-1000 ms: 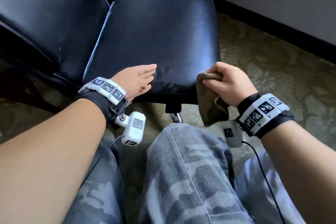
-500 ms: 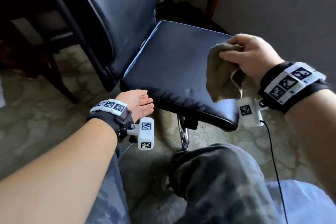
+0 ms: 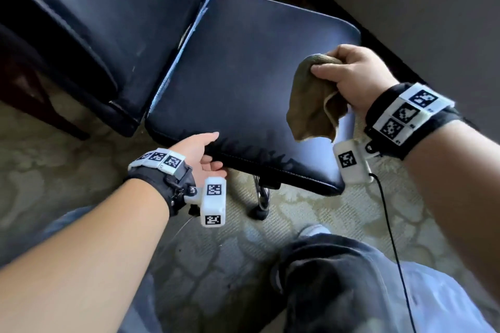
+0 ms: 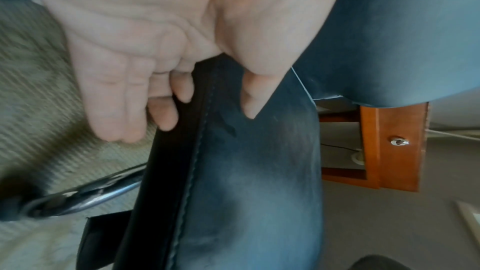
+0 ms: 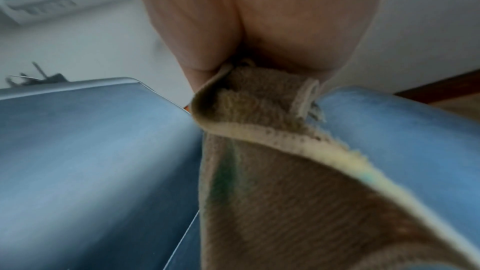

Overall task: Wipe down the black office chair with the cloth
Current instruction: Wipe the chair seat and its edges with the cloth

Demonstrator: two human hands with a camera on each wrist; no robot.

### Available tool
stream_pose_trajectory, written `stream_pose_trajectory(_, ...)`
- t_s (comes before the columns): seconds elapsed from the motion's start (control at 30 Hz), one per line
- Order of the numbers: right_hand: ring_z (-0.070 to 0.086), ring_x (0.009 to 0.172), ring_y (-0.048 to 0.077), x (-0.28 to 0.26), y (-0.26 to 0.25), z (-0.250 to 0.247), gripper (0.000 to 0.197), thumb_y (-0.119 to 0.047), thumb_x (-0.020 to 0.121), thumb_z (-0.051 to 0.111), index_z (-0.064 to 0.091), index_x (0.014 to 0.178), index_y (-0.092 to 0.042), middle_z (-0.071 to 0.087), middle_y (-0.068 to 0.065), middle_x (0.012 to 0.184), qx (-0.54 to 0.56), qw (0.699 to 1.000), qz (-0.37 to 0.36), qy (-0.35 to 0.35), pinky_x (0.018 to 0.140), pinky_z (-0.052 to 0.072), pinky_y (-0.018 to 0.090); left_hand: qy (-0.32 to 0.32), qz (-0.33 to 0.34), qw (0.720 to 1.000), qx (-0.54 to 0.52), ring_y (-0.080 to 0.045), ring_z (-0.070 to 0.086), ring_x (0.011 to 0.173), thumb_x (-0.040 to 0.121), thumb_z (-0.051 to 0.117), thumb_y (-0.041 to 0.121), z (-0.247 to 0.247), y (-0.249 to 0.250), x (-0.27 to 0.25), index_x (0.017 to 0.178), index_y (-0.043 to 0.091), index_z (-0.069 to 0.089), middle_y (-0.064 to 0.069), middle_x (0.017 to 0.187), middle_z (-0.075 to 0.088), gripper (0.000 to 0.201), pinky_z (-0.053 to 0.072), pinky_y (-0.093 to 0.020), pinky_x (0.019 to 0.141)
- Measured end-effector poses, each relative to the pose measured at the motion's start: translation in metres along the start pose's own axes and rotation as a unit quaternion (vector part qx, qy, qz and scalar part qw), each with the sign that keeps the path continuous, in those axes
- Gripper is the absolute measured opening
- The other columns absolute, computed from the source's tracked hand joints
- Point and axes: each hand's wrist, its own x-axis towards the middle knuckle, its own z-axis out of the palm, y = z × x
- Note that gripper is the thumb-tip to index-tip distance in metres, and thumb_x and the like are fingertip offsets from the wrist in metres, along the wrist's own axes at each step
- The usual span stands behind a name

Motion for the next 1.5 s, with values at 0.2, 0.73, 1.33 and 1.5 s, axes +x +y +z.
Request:
stream_pose_trajectory(0.2, 0.061, 0.057, 0.003, 0.038, -0.068, -0.029, 0.020, -0.034, 0.081, 0.081, 0.064, 0.077, -0.025, 0.065, -0.011, 0.068, -0.060, 0.994, 0.087, -0.039, 0.056, 0.048, 0.022, 0.003, 0.013, 0.997, 0.080, -0.038, 0.065, 0.120, 0.102, 0.063, 0.037, 0.006, 0.090, -0.085, 0.154, 0.006, 0.038, -0.019, 0.149, 0.052, 0.066, 0.056, -0.059, 0.094)
stream_pose_trajectory(0.73, 0.071, 0.069, 0.013, 0.072, -0.162, -0.034, 0.017, -0.036, 0.078, 0.081, 0.070, 0.084, -0.025, 0.070, -0.007, 0.075, -0.017, 0.997, -0.030, -0.066, 0.068, 0.060, 0.034, 0.043, 0.139, 0.988, -0.047, -0.029, 0.067, 0.090, 0.105, 0.059, 0.037, 0.019, 0.095, -0.093, 0.109, 0.004, 0.051, -0.010, 0.093, 0.060, 0.034, 0.059, -0.047, 0.077)
stream_pose_trajectory(1.33, 0.060, 0.065, 0.022, -0.042, 0.074, 0.034, 0.020, -0.021, 0.087, 0.077, 0.064, 0.094, -0.007, 0.062, 0.006, 0.071, -0.048, 0.988, 0.044, -0.143, 0.050, 0.044, 0.026, -0.104, 0.111, 0.979, -0.135, -0.035, 0.074, 0.085, 0.087, 0.082, 0.035, 0.063, -0.077, 0.042, 0.130, 0.008, 0.065, -0.015, 0.109, 0.075, 0.053, 0.063, -0.048, 0.073)
stream_pose_trajectory(1.5, 0.063, 0.067, 0.022, -0.060, 0.080, 0.061, 0.037, -0.036, 0.073, 0.076, 0.061, 0.093, -0.009, 0.066, 0.005, 0.072, -0.049, 0.984, 0.057, -0.162, 0.060, 0.049, 0.032, -0.071, 0.135, 0.972, -0.181, -0.038, 0.076, 0.094, 0.091, 0.081, 0.021, 0.057, -0.080, 0.048, 0.122, 0.007, 0.067, -0.018, 0.114, 0.077, 0.036, 0.063, -0.046, 0.066)
